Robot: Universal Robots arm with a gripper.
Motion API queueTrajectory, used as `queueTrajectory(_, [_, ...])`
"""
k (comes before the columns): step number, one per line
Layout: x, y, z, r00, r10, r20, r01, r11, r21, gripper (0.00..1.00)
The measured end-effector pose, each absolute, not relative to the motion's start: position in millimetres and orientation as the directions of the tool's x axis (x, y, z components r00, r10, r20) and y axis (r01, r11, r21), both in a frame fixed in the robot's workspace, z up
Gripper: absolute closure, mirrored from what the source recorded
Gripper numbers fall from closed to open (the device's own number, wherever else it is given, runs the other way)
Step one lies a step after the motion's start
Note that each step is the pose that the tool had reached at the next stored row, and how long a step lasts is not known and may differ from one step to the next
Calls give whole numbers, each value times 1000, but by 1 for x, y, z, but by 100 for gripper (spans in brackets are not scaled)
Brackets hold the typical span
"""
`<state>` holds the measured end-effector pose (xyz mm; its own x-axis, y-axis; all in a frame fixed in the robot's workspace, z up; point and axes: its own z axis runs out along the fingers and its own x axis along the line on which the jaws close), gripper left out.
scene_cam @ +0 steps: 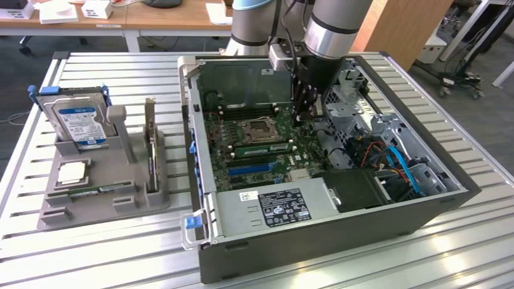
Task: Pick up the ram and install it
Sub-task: 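Press down the ram until it locks into place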
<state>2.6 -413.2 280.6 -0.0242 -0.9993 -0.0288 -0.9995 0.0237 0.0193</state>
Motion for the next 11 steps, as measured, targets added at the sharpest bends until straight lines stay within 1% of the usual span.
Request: queueTrajectory(11, [3, -413, 265, -24, -999, -29, -1000, 24, 19, 90])
